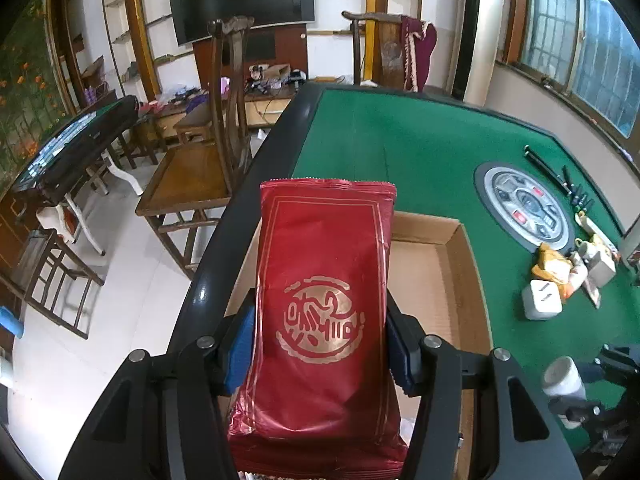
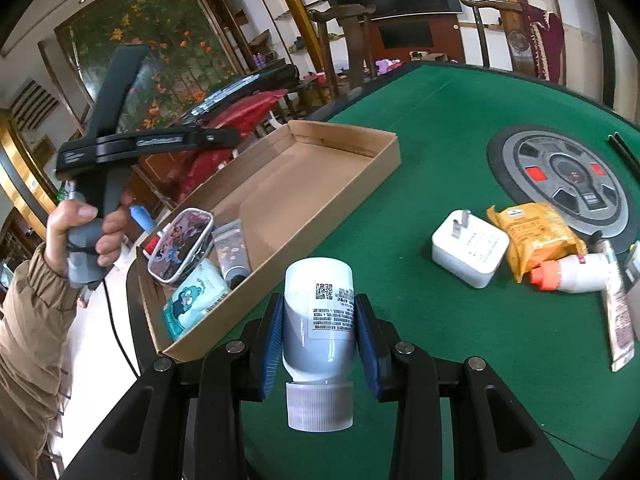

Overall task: Organize objects
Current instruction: 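Carry the red pouch with the left tool and the white bottle with the right toward the tray, then lower the red pouch into the tray and open the left tool while the right carries the bottle over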

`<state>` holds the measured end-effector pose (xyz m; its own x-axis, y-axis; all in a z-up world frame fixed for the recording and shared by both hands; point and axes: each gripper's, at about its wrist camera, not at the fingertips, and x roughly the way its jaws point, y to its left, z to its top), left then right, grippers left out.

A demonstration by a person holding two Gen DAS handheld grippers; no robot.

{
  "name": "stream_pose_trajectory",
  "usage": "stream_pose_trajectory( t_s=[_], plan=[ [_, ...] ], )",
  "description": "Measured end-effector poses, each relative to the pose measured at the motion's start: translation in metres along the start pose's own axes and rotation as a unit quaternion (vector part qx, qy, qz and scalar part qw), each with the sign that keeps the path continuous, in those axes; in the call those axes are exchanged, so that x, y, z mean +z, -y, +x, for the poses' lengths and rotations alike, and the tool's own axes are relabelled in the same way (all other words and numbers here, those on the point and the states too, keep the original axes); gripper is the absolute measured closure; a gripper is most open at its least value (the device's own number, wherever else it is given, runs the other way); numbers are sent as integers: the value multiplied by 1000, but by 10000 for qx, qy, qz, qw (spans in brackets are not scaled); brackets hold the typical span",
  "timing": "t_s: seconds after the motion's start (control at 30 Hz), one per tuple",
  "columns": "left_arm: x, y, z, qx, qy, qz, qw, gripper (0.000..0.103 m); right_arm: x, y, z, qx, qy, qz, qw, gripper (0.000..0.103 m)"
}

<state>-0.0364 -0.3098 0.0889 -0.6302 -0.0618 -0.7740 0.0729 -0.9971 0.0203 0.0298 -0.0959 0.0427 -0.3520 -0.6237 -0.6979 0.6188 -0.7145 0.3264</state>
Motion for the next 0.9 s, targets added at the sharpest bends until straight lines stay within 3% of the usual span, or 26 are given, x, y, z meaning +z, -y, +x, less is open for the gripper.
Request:
stream_pose_trajectory(
  t_s=[0.17, 0.6, 0.9],
  plan=[
    [0, 0, 9, -49, -134, 92, 9999, 48, -1, 3, 3, 12, -49, 36, 10000, 65],
    [1, -16, 65, -90, -993, 58, 9950, 48, -1, 5, 0, -5, -22, 84, 10000, 65],
    [-5, -21, 81, 26, -1198, 84, 9928, 48, -2, 7, 0, -4, -43, 91, 9999, 65]
  ],
)
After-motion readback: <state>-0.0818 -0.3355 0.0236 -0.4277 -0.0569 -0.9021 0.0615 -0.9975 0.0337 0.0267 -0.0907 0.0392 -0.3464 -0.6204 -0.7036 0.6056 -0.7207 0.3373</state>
